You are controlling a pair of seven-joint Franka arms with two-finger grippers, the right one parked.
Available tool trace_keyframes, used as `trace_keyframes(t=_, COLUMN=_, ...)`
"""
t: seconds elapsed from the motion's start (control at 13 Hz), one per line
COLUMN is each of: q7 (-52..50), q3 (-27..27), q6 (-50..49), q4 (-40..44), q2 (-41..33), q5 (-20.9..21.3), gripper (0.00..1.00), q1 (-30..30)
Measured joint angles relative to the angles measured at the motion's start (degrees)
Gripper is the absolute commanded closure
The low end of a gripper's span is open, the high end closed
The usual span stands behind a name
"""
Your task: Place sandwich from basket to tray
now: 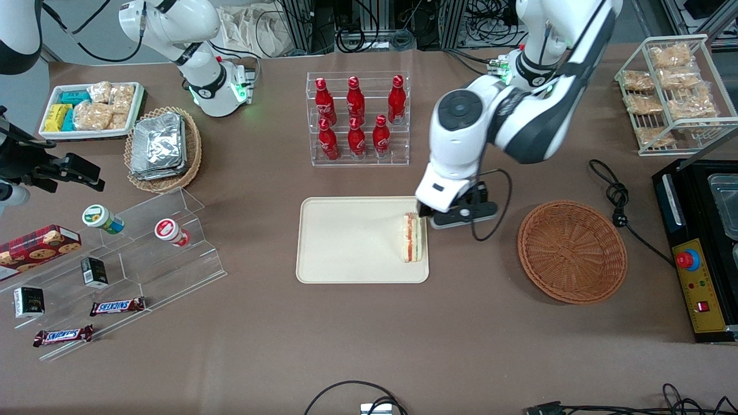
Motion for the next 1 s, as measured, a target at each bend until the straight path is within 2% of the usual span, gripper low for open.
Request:
trace_keyframes(t=0.31, q7=14.2, q3=0.9, q6=-5.5, q4=-0.1, q2=-4.7, q5=-5.7, gripper=0.0, q1=6.5)
trace_keyframes(t=0.62, q7=29.7, q3=10.4, q6=-9.5, q4=-0.1, q2=-8.9, q5=-10.2, gripper=0.0, q1=6.7)
trace_keyframes(t=1.0, q7=50.2, q3=22.9, q6=-14.5, q4=-0.4, q2=-14.8, q5=-13.5, gripper=0.0, q1=6.8)
